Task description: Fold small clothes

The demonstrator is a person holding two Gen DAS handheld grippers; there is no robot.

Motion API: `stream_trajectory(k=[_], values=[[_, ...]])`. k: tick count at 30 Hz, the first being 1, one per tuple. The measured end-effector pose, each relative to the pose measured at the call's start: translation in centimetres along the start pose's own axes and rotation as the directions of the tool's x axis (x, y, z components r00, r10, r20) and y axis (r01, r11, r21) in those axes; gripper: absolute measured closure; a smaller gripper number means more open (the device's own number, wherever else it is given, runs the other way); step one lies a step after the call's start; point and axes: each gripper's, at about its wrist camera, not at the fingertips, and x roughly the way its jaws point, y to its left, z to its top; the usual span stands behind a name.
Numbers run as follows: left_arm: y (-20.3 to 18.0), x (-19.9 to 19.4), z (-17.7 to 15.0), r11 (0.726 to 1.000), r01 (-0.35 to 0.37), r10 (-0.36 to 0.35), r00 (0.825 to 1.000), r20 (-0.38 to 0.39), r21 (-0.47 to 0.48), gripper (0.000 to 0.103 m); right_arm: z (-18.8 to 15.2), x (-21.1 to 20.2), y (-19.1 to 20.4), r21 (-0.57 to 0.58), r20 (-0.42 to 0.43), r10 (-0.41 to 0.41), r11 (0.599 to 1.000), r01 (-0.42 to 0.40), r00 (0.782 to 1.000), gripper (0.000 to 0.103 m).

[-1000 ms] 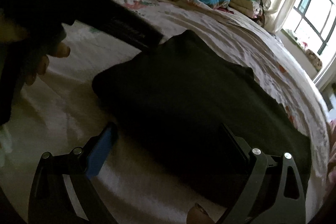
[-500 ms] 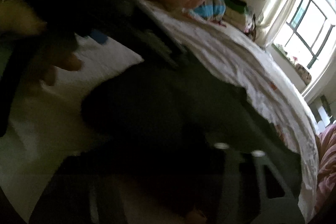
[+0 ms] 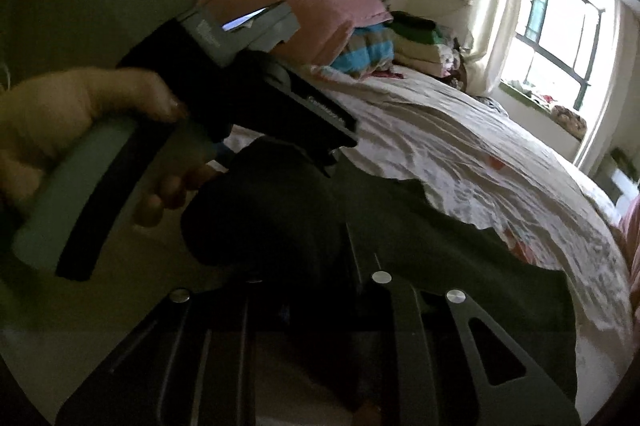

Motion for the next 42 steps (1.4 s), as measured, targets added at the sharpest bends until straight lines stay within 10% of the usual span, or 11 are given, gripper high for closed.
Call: stream_trajectory(k=[5,9,42], values=[[-3.1,-0.9,-0.5,0.998,0.055,-0.055,0.998,0.015,0.033,0.067,0.2,-1.5,-1.7,0.054,0.018,-0.007,0.999,0.006,1.000,0.088],[-6.0,-2.2,-1.0,0.994,0.040,-0.046,0.997,0.059,0.101,0.077,0.2,-2.9,-3.0,0.102,0.037,-0.022,0.995,0.018,0.999,0.088],[-23.2,0.4,-5.5,0.921,-0.063,0.040,0.997,0.070,0.384,0.079,-8.7,-8.6,-14.8,0.533,0.054,0.020,0.845,-0.046,0.998,0.093]])
